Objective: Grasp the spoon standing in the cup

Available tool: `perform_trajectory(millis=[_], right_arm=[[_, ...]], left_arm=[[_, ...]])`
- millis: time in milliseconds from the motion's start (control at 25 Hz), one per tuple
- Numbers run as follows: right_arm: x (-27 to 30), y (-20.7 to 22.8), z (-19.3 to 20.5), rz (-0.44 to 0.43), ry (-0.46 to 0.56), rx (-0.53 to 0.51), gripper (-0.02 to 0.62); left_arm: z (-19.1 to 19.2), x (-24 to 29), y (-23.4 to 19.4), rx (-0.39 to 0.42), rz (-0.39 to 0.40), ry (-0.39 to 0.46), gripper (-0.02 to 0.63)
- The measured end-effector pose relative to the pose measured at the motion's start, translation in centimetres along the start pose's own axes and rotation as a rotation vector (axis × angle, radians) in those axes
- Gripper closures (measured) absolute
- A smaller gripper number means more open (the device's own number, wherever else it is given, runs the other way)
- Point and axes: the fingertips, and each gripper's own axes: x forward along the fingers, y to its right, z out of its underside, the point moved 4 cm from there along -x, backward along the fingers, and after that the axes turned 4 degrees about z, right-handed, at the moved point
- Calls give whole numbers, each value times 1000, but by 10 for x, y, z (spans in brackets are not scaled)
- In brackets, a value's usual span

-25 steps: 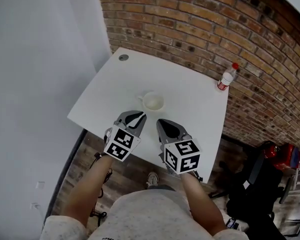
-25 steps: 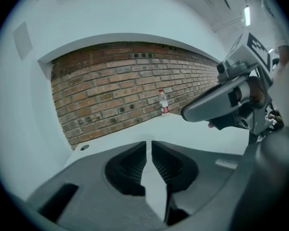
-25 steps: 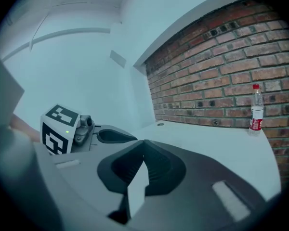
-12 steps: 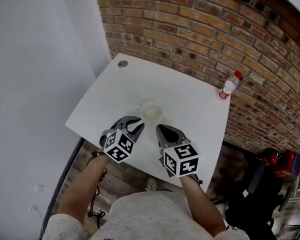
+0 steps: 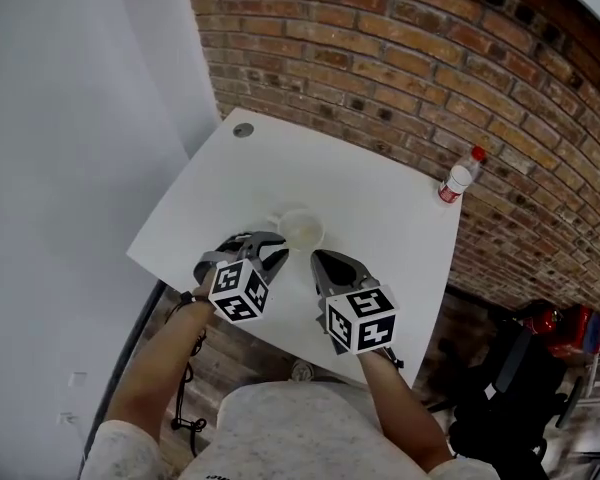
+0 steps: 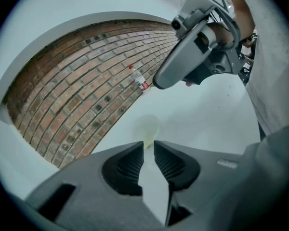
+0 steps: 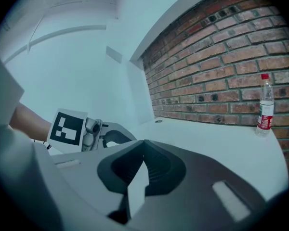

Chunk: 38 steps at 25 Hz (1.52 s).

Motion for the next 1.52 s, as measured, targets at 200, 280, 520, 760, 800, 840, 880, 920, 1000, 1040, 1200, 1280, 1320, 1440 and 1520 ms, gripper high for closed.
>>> perform_trajectory(millis=[200, 280, 520, 760, 800, 840, 880, 920, 1000, 1040, 1200, 1280, 1320, 1440, 1520], right_arm=[[1, 9, -4, 10, 9, 10, 591], [2, 11, -4, 13, 10, 14, 591], [4, 11, -1, 5, 5, 18, 591], [6, 11, 0, -4, 1, 23, 591], [6, 10, 0, -5, 1, 23, 591], [6, 9, 0, -5, 1, 24, 591], [7, 9, 0, -5, 2, 26, 591], [7, 9, 0, -4, 3, 28, 591], [6, 8, -1, -1, 7, 32, 591], [5, 7, -2, 2, 9, 33, 591], [0, 1, -5, 12, 20, 29, 591], [-3, -4, -7, 19, 25, 22, 591], [-5, -8, -8, 22, 28, 19, 591], [-12, -20, -10, 29, 36, 12, 591], [-16, -28, -12, 36, 44, 6, 591]], left_arm=[[-2, 3, 1, 64, 46, -26, 563], [-2, 2, 0, 70, 59, -29, 590], [-3, 2, 0, 52, 68, -27, 600], [-12, -2, -2, 10, 45, 4, 600], [-13, -3, -4, -2, 38, 12, 600], [-14, -5, -5, -15, 31, 19, 601], [-15, -7, -6, -27, 23, 27, 601], [-17, -9, -8, -37, 14, 34, 601], [-19, -15, -10, -55, -10, 50, 601], [-20, -18, -12, -64, -22, 58, 601], [-20, -32, -14, -109, -61, 91, 601], [-19, -41, -15, -126, -78, 104, 601], [-19, -45, -15, -134, -85, 111, 601], [-19, -61, -11, -154, -106, 136, 601], [-19, -72, -10, -166, -126, 154, 601]])
